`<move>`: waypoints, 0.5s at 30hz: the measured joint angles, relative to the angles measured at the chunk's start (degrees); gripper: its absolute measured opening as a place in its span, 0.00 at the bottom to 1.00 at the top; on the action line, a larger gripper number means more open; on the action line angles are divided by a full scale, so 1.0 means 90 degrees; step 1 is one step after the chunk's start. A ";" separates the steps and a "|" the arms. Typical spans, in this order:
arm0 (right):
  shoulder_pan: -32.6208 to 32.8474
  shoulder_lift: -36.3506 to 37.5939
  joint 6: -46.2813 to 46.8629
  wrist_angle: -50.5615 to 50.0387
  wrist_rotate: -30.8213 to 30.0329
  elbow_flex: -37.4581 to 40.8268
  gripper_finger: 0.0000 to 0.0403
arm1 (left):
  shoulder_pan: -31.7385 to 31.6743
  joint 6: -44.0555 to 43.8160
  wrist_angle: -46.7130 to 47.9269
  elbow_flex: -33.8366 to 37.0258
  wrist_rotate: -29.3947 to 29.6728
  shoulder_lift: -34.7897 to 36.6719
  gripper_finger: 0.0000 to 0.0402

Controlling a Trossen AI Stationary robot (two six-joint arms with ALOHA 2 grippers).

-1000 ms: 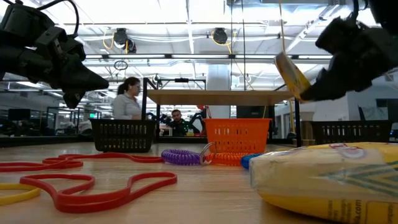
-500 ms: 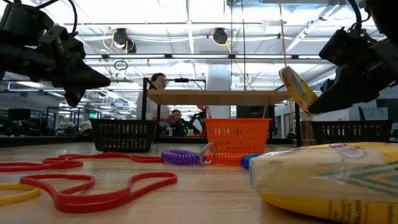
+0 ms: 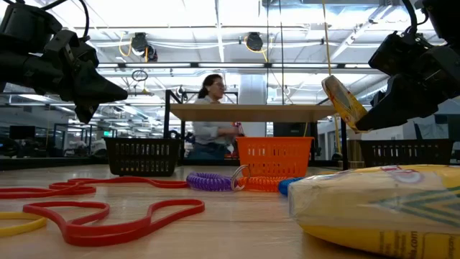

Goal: Pick & Place Office Desk Supplies
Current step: Put the yellow crayon box into the right black bin

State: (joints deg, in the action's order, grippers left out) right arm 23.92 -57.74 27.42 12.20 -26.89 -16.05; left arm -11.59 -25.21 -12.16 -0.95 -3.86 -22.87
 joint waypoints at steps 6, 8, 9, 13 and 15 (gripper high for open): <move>0.0000 0.0061 0.0097 -0.0280 0.0007 -0.0115 0.23 | -0.0001 -0.0002 0.0000 0.0000 0.0000 0.0000 0.06; 0.0000 0.0172 0.0119 -0.0846 0.0014 -0.0412 0.23 | -0.0001 -0.0002 0.0000 0.0000 0.0000 0.0000 0.06; 0.0000 0.0257 0.0164 -0.1261 0.0013 -0.0627 0.23 | 0.0001 -0.0004 -0.0001 0.0000 0.0000 0.0001 0.06; 0.0002 0.0519 0.0651 -0.3520 -0.0041 -0.1696 0.23 | 0.0002 -0.0011 -0.0007 0.0000 0.0010 0.0002 0.06; 0.0002 0.0566 0.0941 -0.4684 -0.0064 -0.2247 0.23 | -0.0001 -0.0049 -0.0005 0.0000 0.0053 -0.0001 0.06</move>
State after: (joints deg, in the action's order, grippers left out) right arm 23.94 -52.64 35.89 -29.96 -27.46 -36.27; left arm -11.60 -25.65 -12.21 -0.95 -3.38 -22.87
